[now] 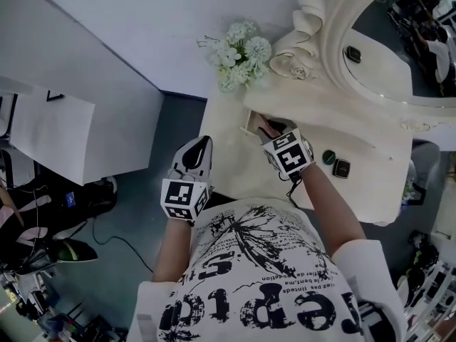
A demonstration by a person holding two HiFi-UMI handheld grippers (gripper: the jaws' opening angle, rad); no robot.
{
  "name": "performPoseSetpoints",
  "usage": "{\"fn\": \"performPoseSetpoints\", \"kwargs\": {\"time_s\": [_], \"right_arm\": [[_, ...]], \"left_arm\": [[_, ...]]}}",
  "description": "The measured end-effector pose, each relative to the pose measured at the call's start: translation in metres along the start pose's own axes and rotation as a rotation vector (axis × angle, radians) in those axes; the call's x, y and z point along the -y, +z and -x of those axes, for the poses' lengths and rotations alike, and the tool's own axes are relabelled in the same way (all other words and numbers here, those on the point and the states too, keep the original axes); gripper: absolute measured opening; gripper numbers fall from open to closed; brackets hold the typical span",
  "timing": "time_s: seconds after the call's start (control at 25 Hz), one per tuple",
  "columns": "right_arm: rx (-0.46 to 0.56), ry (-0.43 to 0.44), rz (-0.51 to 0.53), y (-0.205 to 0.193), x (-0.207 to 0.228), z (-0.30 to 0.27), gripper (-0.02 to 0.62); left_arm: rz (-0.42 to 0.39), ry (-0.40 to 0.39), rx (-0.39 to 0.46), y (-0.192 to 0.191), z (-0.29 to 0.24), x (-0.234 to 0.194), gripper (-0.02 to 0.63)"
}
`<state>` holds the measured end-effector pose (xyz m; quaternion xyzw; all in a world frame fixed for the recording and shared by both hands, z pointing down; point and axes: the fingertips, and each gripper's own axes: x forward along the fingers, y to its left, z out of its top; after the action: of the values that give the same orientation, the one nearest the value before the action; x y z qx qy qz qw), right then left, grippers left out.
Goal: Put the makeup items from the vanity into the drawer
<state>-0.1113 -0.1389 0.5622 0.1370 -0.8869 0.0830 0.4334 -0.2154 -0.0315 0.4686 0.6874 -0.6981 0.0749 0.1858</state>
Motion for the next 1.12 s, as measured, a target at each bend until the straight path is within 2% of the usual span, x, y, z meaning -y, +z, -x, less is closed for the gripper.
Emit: {"fn": "performPoseSetpoints", "kwargs": {"time_s": [0.12, 0.36, 0.6, 0.76, 0.92, 1.12], "right_arm": [[0.029, -0.026, -0.035, -0.003, 0.007, 0.015, 0.124], [0.063, -0.15, -0.159, -0.034, 0.045, 0.057, 0.124], [0.052, -0.289, -0.329, -0.098, 0.087, 0.096, 0.124], [0.005, -0.379, -0.432, -0.154, 0.108, 0.115, 0.127], [-0.059, -0.392, -0.524, -0.201, 0.118, 0.117, 0.144], [-0.115, -0.371, -0.572, -0.231, 0.125, 0.107, 0.158]], "left_arm": [[-0.006, -0.025, 0.0, 0.003, -0.006, 0.007, 0.021], [-0.051, -0.148, 0.001, 0.014, -0.036, 0.041, 0.021], [-0.106, -0.295, -0.016, 0.022, -0.068, 0.091, 0.02], [-0.135, -0.373, -0.042, 0.018, -0.082, 0.123, 0.021], [-0.152, -0.415, -0.073, 0.012, -0.09, 0.144, 0.021], [-0.157, -0.437, -0.091, 0.008, -0.097, 0.161, 0.021]]}}
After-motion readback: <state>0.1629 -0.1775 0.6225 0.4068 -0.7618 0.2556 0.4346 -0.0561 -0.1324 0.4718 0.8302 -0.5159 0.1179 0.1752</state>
